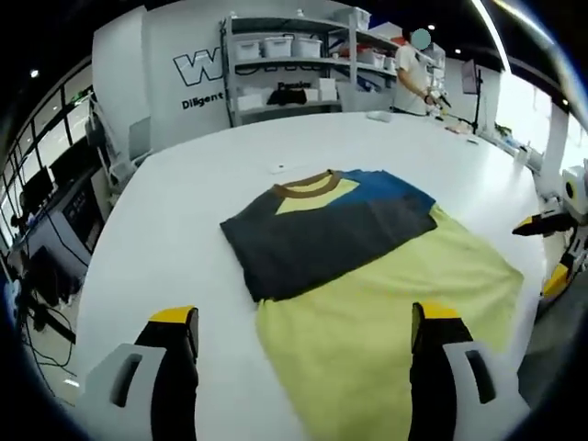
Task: Fold the garment on the visible template until the final outline fits inside the template.
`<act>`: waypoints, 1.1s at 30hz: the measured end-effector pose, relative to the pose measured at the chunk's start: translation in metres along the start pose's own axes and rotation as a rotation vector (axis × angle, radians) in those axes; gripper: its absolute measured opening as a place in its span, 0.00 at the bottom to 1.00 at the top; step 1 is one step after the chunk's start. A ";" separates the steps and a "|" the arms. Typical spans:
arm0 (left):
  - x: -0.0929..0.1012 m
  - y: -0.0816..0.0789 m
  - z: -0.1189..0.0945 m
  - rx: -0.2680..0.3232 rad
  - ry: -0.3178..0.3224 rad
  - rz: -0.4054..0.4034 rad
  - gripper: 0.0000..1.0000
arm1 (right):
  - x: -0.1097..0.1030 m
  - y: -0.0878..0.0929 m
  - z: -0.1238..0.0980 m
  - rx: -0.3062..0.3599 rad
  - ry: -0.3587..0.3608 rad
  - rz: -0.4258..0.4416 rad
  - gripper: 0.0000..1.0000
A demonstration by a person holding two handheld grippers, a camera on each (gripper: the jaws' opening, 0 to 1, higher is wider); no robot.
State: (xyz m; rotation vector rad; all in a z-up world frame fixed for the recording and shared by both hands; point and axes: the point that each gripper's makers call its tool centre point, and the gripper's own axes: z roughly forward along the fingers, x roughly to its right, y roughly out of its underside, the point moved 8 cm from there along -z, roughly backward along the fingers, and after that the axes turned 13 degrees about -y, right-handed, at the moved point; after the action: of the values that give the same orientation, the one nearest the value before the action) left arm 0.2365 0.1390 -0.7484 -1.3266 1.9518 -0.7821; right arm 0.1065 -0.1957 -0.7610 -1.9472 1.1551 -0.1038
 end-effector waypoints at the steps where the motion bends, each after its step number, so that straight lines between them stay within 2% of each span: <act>1: 0.001 0.005 -0.006 0.001 0.005 -0.002 0.99 | 0.000 0.001 0.001 -0.001 -0.001 0.001 0.96; 4: 0.003 0.019 -0.017 -0.015 -0.002 0.032 0.99 | 0.000 0.002 0.001 -0.001 -0.001 0.002 0.96; 6: 0.002 0.024 -0.026 0.002 -0.017 0.047 0.99 | -0.001 0.003 0.001 -0.011 -0.002 -0.001 0.95; 14: 0.007 0.041 -0.044 -0.017 0.012 0.030 0.98 | 0.000 0.006 0.002 -0.029 0.009 -0.001 0.93; 20: 0.010 0.059 -0.055 -0.086 0.002 0.013 0.96 | 0.003 0.011 0.005 -0.059 0.022 0.006 0.84; 25: 0.020 0.075 -0.060 -0.127 0.034 0.012 0.94 | 0.001 0.013 0.007 -0.056 0.014 0.021 0.83; 28: 0.019 0.082 -0.062 -0.153 0.010 0.015 0.89 | 0.003 0.016 0.007 -0.068 0.022 0.027 0.79; 31: 0.019 0.093 -0.067 -0.221 0.010 0.012 0.83 | 0.006 0.021 0.006 -0.086 0.042 0.059 0.72; 33: 0.018 0.097 -0.067 -0.233 -0.002 -0.012 0.81 | 0.009 0.025 0.005 -0.104 0.065 0.081 0.64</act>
State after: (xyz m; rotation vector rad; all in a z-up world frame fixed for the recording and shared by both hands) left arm 0.1250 0.1605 -0.7849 -1.4734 2.0843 -0.5711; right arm 0.0968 -0.2048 -0.7850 -1.9978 1.3036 -0.0656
